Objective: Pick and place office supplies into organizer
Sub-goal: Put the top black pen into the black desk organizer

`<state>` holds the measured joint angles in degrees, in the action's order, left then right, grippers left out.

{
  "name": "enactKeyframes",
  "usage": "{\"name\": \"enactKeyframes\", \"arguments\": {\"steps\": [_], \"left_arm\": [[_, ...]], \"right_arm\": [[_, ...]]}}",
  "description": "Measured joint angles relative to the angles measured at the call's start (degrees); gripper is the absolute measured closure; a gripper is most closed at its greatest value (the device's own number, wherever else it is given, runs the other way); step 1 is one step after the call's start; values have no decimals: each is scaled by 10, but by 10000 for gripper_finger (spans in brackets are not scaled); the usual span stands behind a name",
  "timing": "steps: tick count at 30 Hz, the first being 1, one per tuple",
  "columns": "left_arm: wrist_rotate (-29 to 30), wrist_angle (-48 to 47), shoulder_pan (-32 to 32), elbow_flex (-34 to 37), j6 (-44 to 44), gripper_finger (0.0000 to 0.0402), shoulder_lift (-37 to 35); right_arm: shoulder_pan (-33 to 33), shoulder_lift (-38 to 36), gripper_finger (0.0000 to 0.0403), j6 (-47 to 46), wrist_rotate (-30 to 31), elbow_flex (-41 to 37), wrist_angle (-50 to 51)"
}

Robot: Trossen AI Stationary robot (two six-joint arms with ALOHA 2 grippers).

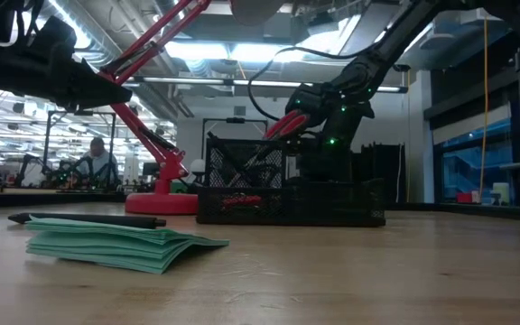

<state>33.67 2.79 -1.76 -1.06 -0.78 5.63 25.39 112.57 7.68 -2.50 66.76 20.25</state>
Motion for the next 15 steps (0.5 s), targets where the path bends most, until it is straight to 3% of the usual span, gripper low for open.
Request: {"name": "enactKeyframes", "arguments": {"steps": [15], "left_arm": [[0, 0, 0, 0, 0, 284, 0]], "right_arm": [[0, 1, 340, 2, -2, 0, 4]]}}
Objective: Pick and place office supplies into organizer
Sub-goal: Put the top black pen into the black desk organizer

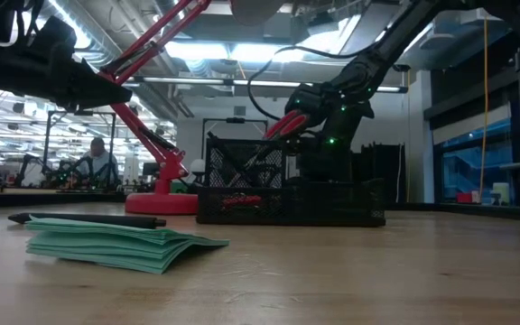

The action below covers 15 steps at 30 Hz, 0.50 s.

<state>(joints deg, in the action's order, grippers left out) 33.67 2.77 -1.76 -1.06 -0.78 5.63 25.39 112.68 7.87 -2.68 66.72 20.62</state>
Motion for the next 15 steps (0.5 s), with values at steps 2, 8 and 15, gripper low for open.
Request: {"name": "enactKeyframes", "arguments": {"steps": [2, 8, 15], "left_arm": [[0, 0, 0, 0, 0, 284, 0], [0, 0, 0, 0, 0, 284, 0], [0, 0, 0, 0, 0, 284, 0]], "right_arm": [[0, 0, 352, 1, 1, 0, 0], [0, 0, 360, 1, 1, 0, 1], [0, 0, 360, -1, 1, 0, 3]]}}
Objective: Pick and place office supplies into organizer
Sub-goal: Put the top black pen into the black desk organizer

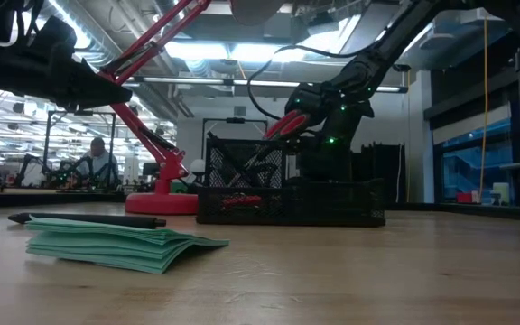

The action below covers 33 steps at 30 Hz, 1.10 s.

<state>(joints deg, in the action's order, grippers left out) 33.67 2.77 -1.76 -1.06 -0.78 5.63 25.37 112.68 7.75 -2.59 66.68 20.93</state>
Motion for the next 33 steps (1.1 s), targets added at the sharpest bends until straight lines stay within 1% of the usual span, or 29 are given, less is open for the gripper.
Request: {"name": "enactKeyframes", "arguments": {"steps": [3, 10, 16, 24, 27, 33], "left_arm": [[0, 0, 0, 0, 0, 284, 0], [0, 0, 0, 0, 0, 284, 0], [0, 0, 0, 0, 0, 284, 0], [0, 0, 0, 0, 0, 284, 0], [0, 0, 0, 0, 0, 284, 0], [0, 0, 0, 0, 0, 284, 0]], "right_arm": [[0, 1, 360, 0, 0, 9, 15], [-1, 5, 360, -2, 0, 57, 86], [-5, 5, 361, -1, 0, 75, 97], [-6, -1, 396, 1, 0, 77, 109], [-5, -1, 401, 2, 0, 77, 112], [-5, -1, 384, 13, 0, 77, 114]]}}
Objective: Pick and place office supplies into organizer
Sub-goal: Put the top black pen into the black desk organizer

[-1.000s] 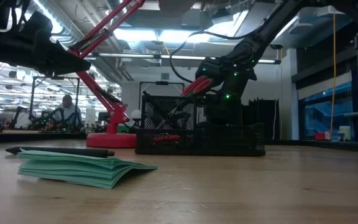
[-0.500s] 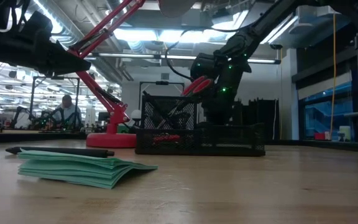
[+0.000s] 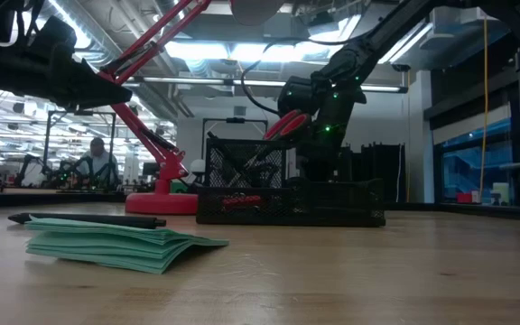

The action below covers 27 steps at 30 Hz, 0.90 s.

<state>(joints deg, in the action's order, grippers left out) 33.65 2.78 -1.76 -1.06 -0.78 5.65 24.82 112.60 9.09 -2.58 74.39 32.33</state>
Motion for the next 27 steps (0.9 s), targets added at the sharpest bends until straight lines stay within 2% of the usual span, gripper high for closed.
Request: {"name": "enactKeyframes", "arguments": {"steps": [3, 9, 14, 20, 27], "left_arm": [[0, 0, 0, 0, 0, 284, 0], [0, 0, 0, 0, 0, 284, 0], [0, 0, 0, 0, 0, 284, 0], [0, 0, 0, 0, 0, 284, 0], [0, 0, 0, 0, 0, 284, 0]], "right_arm": [[0, 0, 373, 10, 2, 0, 2], [0, -1, 334, 4, 60, 0, 7], [1, -1, 286, -37, 150, 1, -1], [1, -1, 260, -14, 156, 1, -1], [1, -2, 261, -73, 156, 1, -5]]}}
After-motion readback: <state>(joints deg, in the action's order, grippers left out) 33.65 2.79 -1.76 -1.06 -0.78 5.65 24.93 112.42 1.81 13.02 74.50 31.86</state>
